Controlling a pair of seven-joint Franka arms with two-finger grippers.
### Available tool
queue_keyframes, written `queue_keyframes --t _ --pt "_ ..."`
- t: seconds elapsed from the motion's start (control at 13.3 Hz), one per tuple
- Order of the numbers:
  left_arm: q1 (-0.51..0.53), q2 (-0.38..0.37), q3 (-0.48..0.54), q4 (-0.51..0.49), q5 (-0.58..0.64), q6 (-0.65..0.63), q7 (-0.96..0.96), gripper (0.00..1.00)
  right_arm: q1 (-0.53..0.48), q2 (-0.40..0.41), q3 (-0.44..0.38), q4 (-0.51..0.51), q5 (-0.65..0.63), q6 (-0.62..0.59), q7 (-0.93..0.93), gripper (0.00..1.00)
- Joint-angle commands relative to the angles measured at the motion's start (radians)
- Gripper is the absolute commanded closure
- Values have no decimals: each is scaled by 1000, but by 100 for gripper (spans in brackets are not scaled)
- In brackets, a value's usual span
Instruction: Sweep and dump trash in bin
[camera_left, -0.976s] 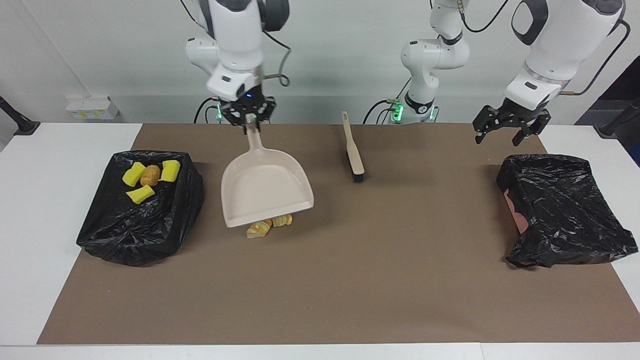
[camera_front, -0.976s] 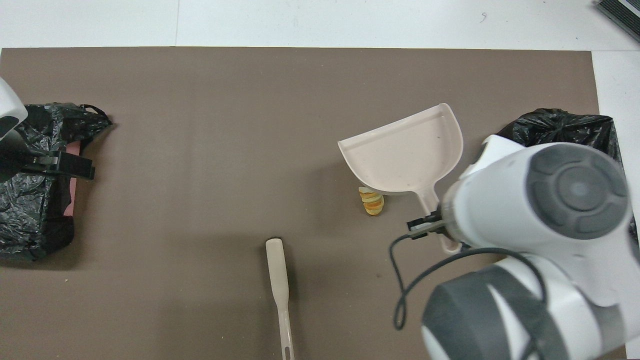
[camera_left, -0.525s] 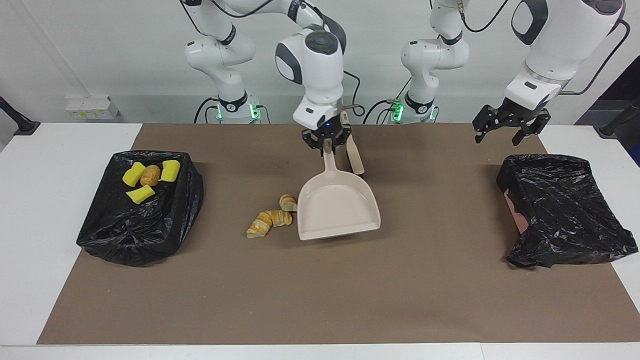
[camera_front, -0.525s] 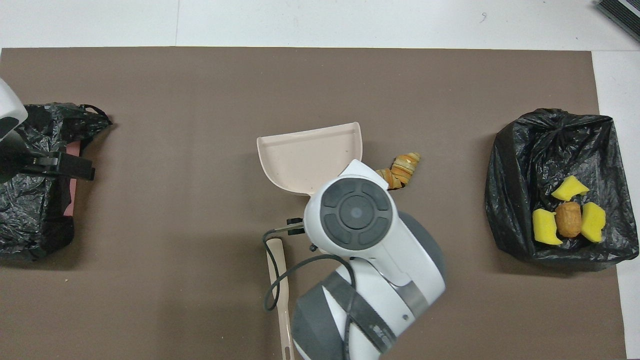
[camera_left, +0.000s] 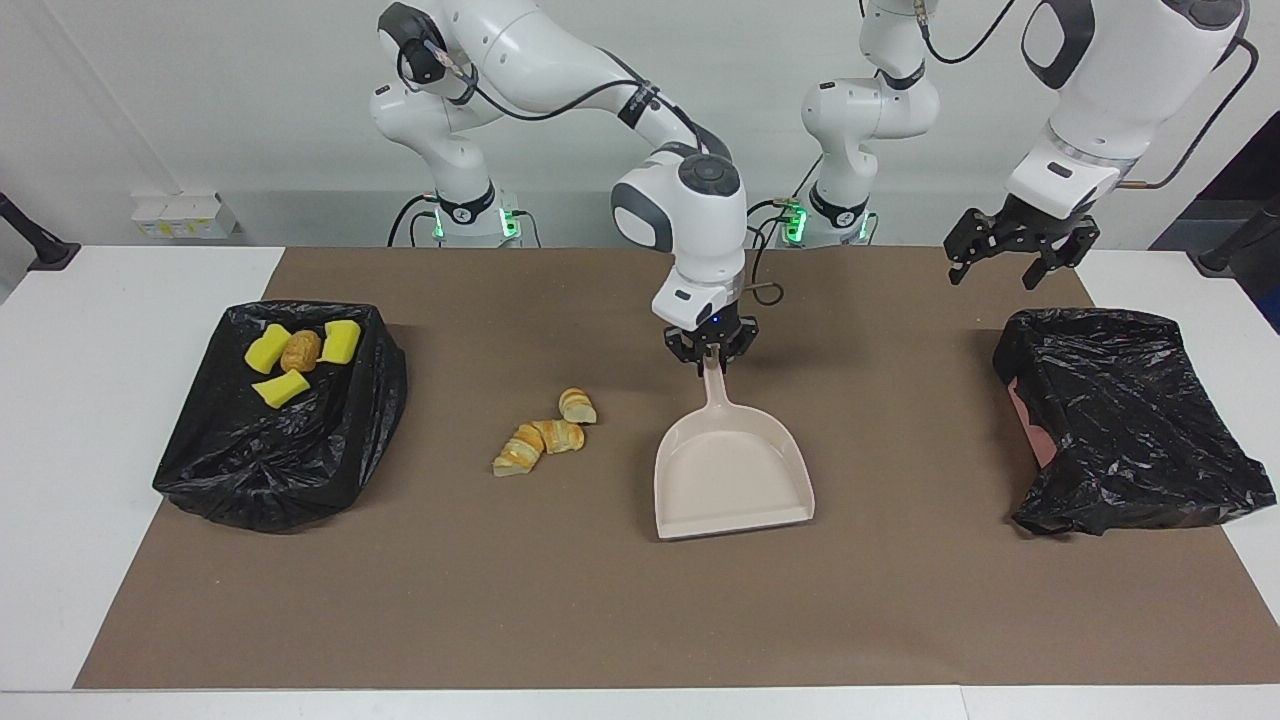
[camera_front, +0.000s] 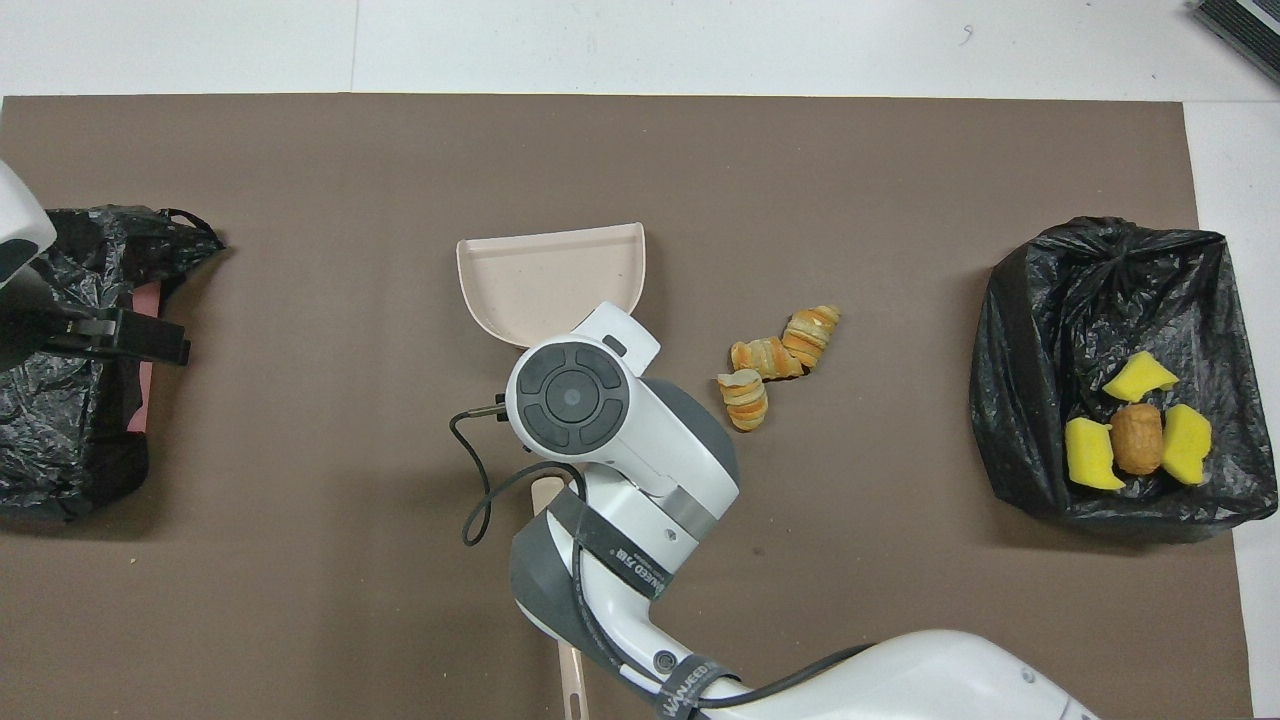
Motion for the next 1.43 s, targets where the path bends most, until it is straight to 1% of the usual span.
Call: queue_keyframes --t 0.0,0.15,0.23,0.3,0.38,0.53,0.68,0.75,0.83,0.98,1.05,1.2,1.35 --pt "11 -33 -5 -44 15 4 14 0 -1 24 1 29 -29 30 26 83" --pt "4 -27 -5 -42 15 15 7 0 -12 24 1 20 -29 36 25 64" --pt "0 -22 -5 -42 15 19 1 0 -15 24 1 8 -33 34 16 43" --pt "-3 -18 -7 -41 15 28 -3 0 -15 23 1 8 -35 30 12 11" --pt "-5 -13 -7 -41 15 38 -3 0 -16 21 -2 8 -45 30 11 0" --pt "-11 4 -14 -42 15 68 -7 0 -50 1 -2 9 -73 22 11 0" --pt "-52 22 -14 -48 12 105 -38 0 -102 -51 -2 8 -105 8 0 0" --pt "-66 34 -14 -51 12 131 -45 0 -166 -74 4 9 -99 7 -17 0" --pt "-72 50 -14 -50 12 145 -46 0 -209 -101 8 9 -95 -5 -41 0" --pt "-123 83 -14 -50 12 166 -67 0 -236 -160 -1 18 -102 -48 -121 0" --pt "-147 103 -13 -50 12 177 -105 0 -266 -186 -1 18 -104 -58 -135 0" --pt "-206 143 -14 -64 13 251 -221 0 -305 -236 -2 21 -105 -120 -165 0" --pt "-279 165 -11 -120 21 343 -350 0 -355 -305 -2 21 -90 -191 -205 0"
